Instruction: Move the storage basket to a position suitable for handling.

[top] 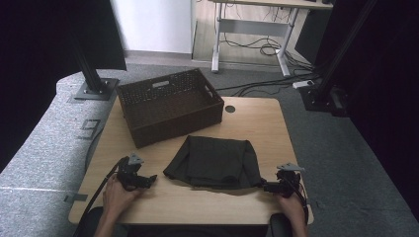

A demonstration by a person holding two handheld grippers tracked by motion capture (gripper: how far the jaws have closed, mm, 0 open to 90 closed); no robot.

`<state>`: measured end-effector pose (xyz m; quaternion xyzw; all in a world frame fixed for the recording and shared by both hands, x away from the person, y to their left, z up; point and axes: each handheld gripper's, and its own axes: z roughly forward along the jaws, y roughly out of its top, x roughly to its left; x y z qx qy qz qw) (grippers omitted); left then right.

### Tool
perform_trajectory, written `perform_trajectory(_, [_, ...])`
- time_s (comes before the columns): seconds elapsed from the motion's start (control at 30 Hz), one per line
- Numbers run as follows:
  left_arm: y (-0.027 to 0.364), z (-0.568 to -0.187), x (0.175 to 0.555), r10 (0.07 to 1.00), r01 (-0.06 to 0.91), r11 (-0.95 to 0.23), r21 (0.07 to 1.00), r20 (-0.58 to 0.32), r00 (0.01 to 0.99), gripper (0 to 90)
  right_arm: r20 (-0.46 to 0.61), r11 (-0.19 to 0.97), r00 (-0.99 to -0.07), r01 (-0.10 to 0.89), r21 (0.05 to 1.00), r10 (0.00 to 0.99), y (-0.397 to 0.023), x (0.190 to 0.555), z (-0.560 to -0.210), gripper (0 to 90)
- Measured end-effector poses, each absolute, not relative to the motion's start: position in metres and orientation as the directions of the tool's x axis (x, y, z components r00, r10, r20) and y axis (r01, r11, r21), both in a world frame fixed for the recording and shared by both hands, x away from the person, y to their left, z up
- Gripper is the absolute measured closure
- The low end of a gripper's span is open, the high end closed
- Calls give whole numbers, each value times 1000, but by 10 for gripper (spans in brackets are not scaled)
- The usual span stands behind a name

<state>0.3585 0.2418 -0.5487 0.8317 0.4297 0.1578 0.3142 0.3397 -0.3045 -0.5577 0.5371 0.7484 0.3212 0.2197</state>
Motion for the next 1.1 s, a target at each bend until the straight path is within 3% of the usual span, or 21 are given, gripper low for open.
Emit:
perform_trajectory(0.73, [237, -547, 356, 822, 630, -428, 647, -9, 569, 0, 14, 233, -346, 662, 713, 938, -306, 340, -557, 0])
perform_trajectory(0.87, [237, -545, 356, 834, 648, -418, 637, -13, 551, 32, 17, 238, -351, 670, 703, 936, -307, 340, -556, 10])
perform_trajectory(1.1, [235, -536, 357, 825, 640, -394, 659, -54, 563, 26, 48, 229, -361, 681, 695, 931, -311, 340, -548, 36])
